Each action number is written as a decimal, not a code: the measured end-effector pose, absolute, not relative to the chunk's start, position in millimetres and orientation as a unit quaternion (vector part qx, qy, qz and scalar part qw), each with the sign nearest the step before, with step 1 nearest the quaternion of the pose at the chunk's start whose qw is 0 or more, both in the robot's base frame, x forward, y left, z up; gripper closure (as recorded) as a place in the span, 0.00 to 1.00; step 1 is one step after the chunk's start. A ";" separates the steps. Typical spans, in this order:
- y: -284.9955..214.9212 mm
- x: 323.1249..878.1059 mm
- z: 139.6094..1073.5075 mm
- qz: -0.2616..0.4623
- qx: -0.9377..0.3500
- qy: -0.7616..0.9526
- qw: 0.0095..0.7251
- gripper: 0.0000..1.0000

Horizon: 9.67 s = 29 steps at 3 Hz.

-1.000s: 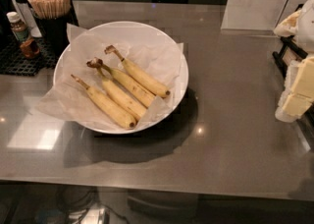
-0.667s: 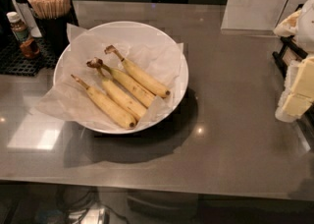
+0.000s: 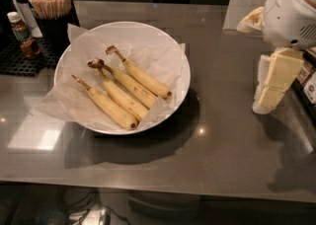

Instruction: Pick banana from white bowl

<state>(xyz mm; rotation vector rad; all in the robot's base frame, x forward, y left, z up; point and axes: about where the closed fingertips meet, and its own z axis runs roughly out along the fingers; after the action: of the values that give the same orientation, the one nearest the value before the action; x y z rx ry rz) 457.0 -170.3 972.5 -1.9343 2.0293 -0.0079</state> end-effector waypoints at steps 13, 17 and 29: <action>-8.5 567.9 965.7 0.036 -0.806 0.546 0.225 0.00; 56.4 559.5 976.4 0.116 -0.833 0.453 0.295 0.00; 89.9 593.4 926.7 0.182 -0.849 0.425 0.257 0.26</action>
Offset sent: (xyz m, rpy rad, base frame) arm 0.0245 0.1264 -0.0009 0.1304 0.0768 0.6600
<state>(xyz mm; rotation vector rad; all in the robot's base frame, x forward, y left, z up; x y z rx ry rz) 593.4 89.9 926.7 -2.3028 1.1528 0.4925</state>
